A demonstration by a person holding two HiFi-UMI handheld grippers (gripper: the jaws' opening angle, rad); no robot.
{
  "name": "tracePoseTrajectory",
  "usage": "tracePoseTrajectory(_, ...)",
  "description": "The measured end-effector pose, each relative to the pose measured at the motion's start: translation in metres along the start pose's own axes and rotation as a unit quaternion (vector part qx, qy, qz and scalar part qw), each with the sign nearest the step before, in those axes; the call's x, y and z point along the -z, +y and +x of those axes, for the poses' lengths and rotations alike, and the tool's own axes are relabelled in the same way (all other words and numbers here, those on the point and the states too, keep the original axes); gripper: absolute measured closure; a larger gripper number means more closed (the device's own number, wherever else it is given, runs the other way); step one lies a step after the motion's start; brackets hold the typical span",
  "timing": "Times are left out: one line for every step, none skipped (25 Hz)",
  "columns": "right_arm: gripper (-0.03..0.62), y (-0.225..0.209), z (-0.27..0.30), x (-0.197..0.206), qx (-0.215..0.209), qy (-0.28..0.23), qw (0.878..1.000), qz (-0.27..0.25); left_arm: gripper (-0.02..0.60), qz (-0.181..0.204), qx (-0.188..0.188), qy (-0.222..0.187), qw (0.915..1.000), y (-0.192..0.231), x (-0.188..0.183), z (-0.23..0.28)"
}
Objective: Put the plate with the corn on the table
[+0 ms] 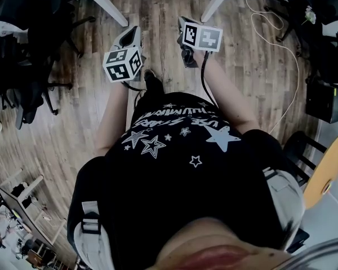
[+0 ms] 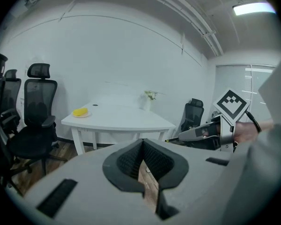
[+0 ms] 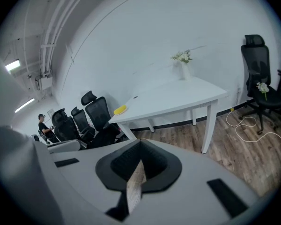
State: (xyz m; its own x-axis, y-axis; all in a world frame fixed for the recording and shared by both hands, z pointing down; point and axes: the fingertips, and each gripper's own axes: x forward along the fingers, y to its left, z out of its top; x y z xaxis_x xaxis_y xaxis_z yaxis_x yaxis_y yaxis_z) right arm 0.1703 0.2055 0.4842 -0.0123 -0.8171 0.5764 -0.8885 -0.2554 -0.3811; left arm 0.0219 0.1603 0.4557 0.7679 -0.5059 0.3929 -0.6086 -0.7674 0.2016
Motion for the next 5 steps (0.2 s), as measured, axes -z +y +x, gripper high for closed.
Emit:
tracePoseTrajectory(0.588, -0.002, -0.006, 0.005, 0.001, 0.0, 1.0, -0.004, 0.577, 0.0, 0.0, 0.0, 1.0, -0.006, 0.004, -0.004)
tracePoseTrajectory(0.588, -0.003, -0.012, 0.009, 0.003, 0.0, 1.0, -0.009, 0.577, 0.0, 0.0, -0.001, 1.0, -0.011, 0.007, -0.008)
tracePoseTrajectory(0.588, -0.004, -0.017, 0.014, 0.004, 0.001, 1.0, -0.014, 0.577, -0.001, 0.0, -0.001, 1.0, -0.015, 0.01, -0.013)
tracePoseTrajectory(0.588, -0.004, -0.023, 0.019, 0.006, 0.001, 1.0, -0.019, 0.577, -0.001, 0.0, -0.001, 1.0, -0.02, 0.013, -0.017)
tracePoseTrajectory(0.588, -0.004, -0.028, 0.023, 0.007, 0.001, 1.0, -0.023, 0.577, -0.002, -0.001, -0.001, 1.0, -0.024, 0.017, -0.022)
